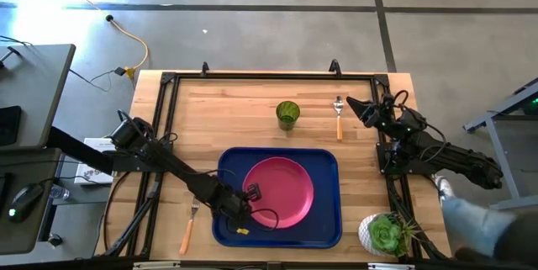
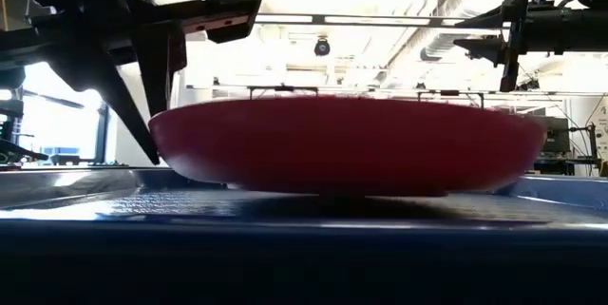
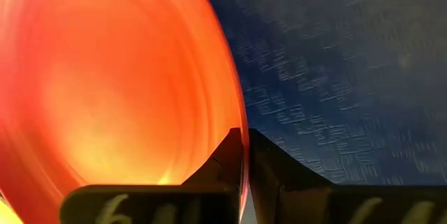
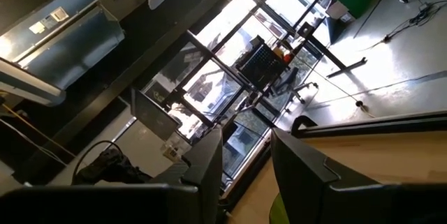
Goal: Pick and place plate/cup/fork/spoon on tray
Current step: Put the pink plate on the blue serving tray, then put the green cup on the blue serving tray to the top right of the pink plate
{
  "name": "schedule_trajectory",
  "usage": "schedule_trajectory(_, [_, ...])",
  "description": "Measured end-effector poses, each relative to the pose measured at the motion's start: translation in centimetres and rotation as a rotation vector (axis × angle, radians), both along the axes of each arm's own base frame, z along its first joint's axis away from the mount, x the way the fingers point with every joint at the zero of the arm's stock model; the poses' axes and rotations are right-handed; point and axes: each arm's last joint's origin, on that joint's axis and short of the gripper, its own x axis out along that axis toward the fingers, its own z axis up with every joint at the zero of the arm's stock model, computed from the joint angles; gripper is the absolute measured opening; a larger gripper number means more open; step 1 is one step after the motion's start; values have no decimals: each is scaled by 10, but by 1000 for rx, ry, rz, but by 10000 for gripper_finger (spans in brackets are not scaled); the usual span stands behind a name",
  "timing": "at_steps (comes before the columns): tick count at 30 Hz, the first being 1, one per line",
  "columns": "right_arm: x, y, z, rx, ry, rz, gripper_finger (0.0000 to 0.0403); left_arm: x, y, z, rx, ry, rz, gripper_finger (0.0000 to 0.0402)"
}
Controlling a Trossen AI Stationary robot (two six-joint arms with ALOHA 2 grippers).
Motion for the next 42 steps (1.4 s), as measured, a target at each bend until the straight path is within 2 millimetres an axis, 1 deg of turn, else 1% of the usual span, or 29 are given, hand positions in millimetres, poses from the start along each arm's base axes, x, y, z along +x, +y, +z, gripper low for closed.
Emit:
schedule_trajectory(11, [0, 0, -1, 5, 6, 4, 114, -2, 1, -2, -1, 34, -5, 8])
schedule_trajectory(25, [0, 0, -1, 5, 6, 3, 114, -3, 0, -2, -1, 37, -8, 41])
schedule_trajectory(33, [0, 0, -1, 4, 5, 3, 114, -7, -6, -1, 32, 20, -17, 59])
schedule_trajectory(37, [0, 0, -1, 5, 5, 3, 114, -9, -5, 1, 53, 4, 38, 60])
schedule_trajectory(42, [0, 0, -1, 19, -5, 8, 114, -12, -4, 9, 65, 55, 109, 60])
